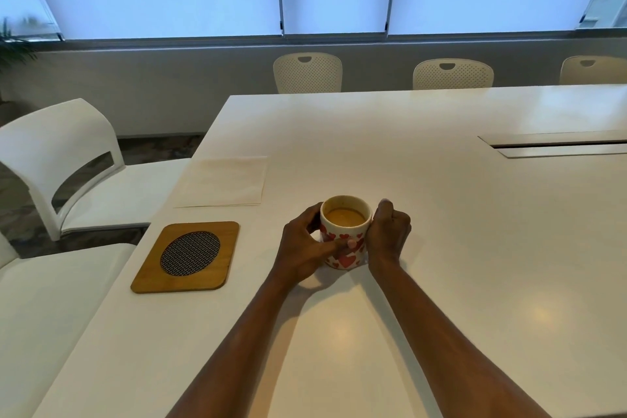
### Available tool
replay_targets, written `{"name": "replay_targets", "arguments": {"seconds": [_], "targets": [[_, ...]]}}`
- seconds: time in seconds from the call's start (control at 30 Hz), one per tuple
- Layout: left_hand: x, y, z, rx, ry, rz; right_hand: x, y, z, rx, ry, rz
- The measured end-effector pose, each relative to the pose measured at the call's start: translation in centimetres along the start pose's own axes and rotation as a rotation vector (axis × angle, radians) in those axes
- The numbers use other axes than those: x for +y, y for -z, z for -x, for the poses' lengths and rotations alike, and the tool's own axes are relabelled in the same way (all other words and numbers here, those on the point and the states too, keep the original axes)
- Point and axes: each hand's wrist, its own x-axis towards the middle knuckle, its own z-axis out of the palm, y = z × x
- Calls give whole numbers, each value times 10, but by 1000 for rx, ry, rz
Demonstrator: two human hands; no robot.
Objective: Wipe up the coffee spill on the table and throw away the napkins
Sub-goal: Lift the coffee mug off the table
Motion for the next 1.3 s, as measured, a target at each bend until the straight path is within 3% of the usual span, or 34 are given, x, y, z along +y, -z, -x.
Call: {"name": "replay_targets", "arguments": {"seconds": [0.63, 1.3], "targets": [[11, -12, -92, 24, -60, -43, -43, -23, -84, -50, 140, -38], [-35, -37, -152, 13, 21, -73, -3, -55, -153, -157, 179, 88]]}}
